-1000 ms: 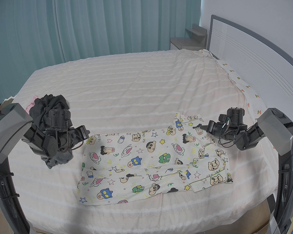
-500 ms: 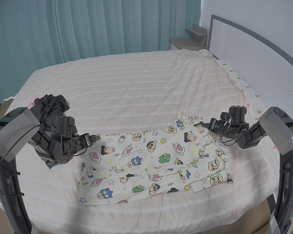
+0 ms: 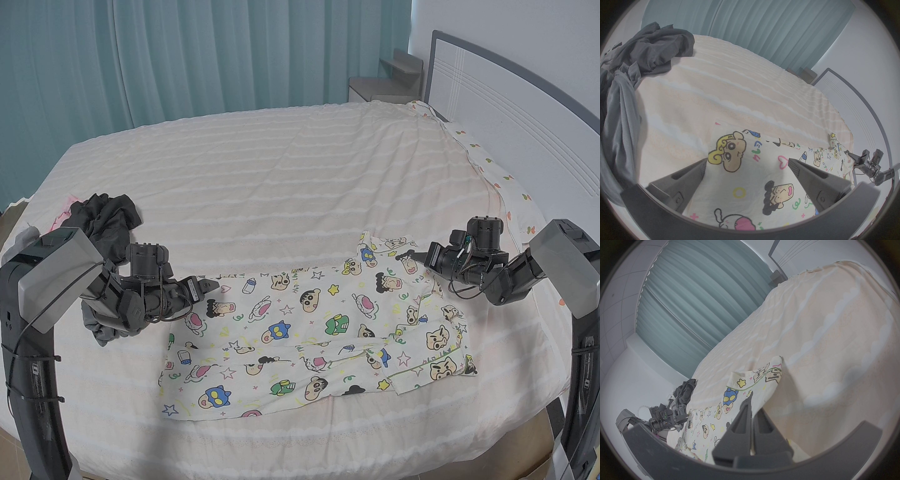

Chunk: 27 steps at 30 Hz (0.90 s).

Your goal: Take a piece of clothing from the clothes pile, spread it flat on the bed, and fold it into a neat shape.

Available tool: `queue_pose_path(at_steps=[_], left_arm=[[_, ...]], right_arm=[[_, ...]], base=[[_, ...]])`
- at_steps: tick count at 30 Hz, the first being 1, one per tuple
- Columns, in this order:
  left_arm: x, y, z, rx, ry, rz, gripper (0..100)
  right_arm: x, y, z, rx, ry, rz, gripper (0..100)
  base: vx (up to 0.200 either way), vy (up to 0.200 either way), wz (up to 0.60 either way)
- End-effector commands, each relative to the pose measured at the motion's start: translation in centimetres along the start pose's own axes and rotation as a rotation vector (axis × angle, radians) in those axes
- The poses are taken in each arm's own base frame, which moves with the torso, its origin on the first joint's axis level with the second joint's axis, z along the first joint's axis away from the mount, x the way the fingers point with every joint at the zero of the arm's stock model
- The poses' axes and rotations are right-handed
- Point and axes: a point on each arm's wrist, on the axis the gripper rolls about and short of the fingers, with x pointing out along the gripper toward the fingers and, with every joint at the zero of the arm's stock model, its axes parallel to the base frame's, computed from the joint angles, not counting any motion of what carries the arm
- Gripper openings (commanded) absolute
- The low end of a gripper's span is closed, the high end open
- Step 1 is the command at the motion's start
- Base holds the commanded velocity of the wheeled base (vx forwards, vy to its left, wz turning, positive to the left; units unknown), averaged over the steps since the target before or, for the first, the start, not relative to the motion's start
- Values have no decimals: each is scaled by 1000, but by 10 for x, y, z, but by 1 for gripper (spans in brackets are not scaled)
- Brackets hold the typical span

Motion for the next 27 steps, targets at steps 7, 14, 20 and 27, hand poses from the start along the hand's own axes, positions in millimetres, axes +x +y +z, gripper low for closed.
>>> queue_pose_path(at_steps=[7,14,20,27], left_arm=[[14,2,-2,-35,-12,22,0],[7,-1,3,-35,-24,18,0],[-9,-8,11,-29,-49,7,0],[-26,-17,23,-21,-99,6,0]], right_arm=[[2,2,-3,-2,7,5,0],[3,1,-2,-3,4,5,0],[0,5,4,-11,-14,13,0],[-6,7,15,-20,-46,17,0]], base=[[0,0,0],[0,0,0],[0,0,0],[0,0,0]])
